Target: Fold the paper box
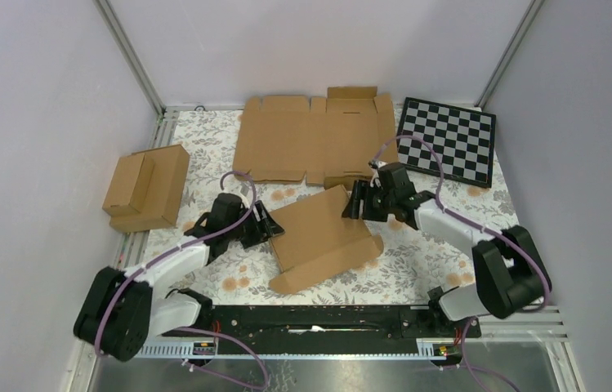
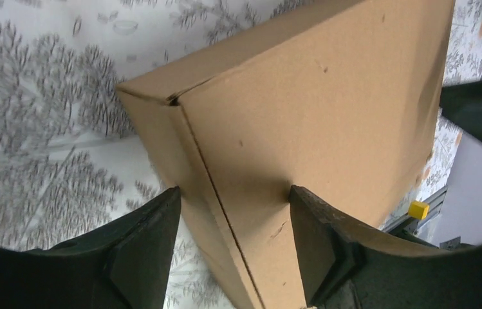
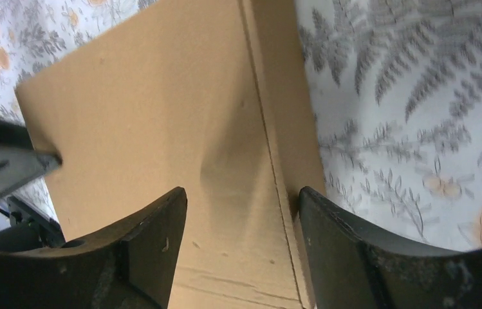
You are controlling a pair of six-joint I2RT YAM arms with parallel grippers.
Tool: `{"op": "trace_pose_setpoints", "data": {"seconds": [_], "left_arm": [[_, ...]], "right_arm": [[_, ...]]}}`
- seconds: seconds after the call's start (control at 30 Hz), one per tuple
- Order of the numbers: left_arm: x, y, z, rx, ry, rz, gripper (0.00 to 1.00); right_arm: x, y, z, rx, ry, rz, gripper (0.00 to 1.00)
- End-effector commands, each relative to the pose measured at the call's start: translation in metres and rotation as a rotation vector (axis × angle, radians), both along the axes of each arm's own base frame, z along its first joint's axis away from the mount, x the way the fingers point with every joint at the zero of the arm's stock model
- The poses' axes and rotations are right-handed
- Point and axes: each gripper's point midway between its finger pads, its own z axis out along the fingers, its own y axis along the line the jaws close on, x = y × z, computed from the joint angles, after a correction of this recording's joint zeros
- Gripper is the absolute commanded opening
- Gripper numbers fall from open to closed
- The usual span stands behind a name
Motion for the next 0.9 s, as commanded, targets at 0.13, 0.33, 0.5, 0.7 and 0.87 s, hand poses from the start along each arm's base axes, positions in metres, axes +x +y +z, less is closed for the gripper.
{"op": "trace_pose_setpoints", "data": {"seconds": [0.13,0.33,0.5,0.7,0.87], "left_arm": [[0.089,-0.065,0.051,-0.138,-0.239,-0.211,0.61],[0.141,-0.088,0.049,-0.096,-0.296,-0.273,0.63],[0.165,-0.084,0.082,-0.023,-0.364,-0.259,0.72],[0.149,-0.029,0.113,0.129,-0.372,-0.126,0.77],[0.099,0.009,0.105,0.181,-0.271,-0.036,0.82]], "right_arm": [[-0.113,0.021,0.021,0.186,0.058,0.047,0.7],[-0.168,0.003,0.013,0.17,0.087,0.022,0.73],[-0.156,-0.024,0.037,0.009,-0.037,0.009,0.8],[-0.117,-0.017,0.072,-0.157,-0.134,0.101,0.88],[-0.064,-0.012,0.083,-0.043,-0.132,0.065,0.78]]}}
